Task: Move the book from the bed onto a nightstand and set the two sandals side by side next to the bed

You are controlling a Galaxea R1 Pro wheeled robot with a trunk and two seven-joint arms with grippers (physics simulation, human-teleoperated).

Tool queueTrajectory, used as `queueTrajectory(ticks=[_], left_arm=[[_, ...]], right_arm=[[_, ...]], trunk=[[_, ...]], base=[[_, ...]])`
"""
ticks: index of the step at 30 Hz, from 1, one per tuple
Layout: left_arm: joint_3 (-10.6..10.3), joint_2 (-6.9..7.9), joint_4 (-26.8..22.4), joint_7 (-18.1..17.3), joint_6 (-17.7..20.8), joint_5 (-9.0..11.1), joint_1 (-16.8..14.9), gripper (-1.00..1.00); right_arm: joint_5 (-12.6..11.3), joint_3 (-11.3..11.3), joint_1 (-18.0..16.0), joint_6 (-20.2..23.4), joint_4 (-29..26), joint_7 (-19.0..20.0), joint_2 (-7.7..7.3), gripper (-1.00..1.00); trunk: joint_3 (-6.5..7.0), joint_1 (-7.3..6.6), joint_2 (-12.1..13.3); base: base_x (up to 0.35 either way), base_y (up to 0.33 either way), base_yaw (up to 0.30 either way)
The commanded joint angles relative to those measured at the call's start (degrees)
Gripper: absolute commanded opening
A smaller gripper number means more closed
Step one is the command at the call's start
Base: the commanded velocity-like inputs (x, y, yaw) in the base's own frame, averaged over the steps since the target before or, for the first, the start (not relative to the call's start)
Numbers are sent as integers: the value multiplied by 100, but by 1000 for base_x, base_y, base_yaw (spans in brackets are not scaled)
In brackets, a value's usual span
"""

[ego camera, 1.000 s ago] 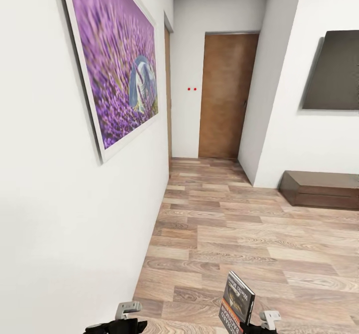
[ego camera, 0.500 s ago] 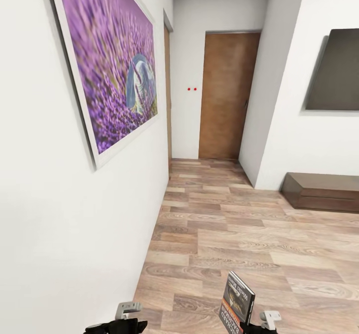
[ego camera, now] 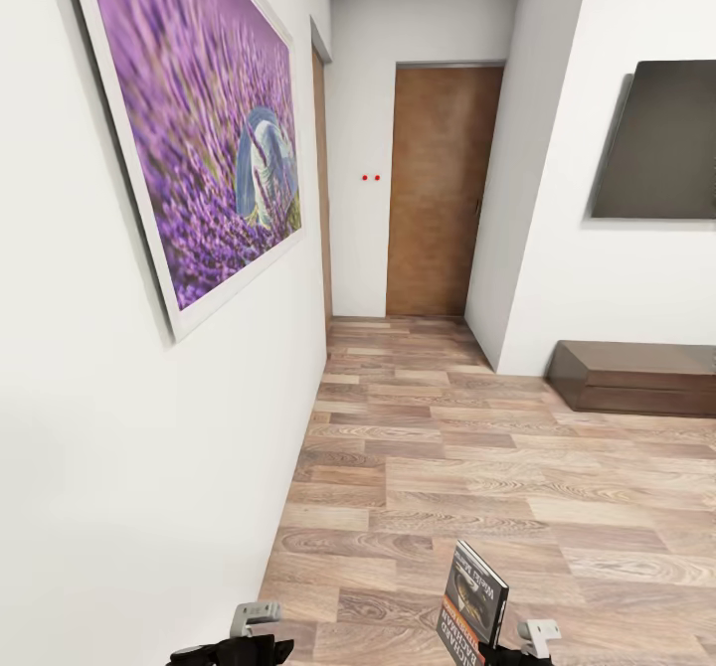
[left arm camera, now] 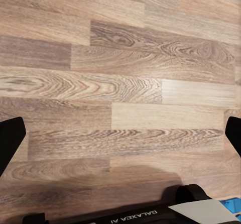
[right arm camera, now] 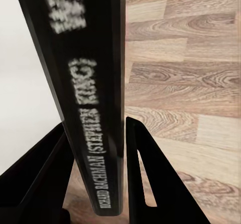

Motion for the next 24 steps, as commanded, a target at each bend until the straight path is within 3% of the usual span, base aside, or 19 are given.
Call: queueTrajectory(ticks=[1,16,24], left_arm=[[50,-5,-15,-31,38,-60,-1,100],[50,-5,-16,-31,38,-60,-1,100],[50,-5,-16,-31,38,-60,-1,100]], right_arm=[[58,-43,-4,-31,2,11,-2,-100],[58,-43,-4,-31,6,9,-2,-100],[58,-43,-4,-31,7,14,-2,-100]], trunk=[[-7,1,-5],[-7,1,-5],[-7,1,-5]], base=[[15,0,-14],[260,0,-2],[58,0,-36]])
